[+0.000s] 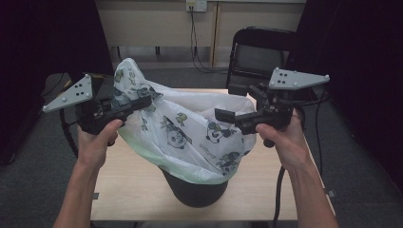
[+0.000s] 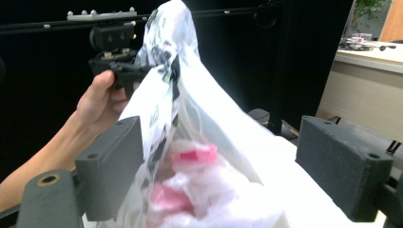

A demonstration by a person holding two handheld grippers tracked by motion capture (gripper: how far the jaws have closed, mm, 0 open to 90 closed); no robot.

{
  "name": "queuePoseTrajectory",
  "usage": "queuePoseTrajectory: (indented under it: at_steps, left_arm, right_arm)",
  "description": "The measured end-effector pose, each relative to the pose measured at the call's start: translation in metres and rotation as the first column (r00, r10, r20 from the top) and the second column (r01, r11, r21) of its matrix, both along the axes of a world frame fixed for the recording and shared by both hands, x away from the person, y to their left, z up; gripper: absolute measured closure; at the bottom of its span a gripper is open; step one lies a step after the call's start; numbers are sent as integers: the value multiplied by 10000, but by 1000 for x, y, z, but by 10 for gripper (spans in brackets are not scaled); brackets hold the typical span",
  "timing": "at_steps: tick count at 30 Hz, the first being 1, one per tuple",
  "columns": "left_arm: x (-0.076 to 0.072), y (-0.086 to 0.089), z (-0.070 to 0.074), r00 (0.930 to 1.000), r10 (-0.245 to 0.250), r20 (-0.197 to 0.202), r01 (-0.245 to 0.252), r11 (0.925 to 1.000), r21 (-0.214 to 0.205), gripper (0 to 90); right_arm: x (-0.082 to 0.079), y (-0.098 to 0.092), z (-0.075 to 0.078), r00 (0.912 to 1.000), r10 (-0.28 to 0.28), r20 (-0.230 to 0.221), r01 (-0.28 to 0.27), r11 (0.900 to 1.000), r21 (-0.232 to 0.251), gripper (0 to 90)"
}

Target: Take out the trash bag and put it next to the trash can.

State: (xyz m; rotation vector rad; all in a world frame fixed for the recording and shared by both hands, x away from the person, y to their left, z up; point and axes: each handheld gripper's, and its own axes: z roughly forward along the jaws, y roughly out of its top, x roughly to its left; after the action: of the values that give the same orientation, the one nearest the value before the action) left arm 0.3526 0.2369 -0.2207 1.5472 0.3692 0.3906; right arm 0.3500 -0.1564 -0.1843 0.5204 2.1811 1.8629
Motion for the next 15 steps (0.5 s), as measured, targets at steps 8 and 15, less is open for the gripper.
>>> queuePoseTrajectory:
  at_steps: [8,15]
  left_arm:
    - [3,10,1,10000,62,-46,-64,9986,-531,866]
    - [3,1,1,9997,-245,23,246,9979,-594,867]
  right_arm:
    - [-1,-22,-21,9995,-302,-118,303,9994,146,142]
    - [8,-5,-43,9982,-52,-598,23,9988,-496,145]
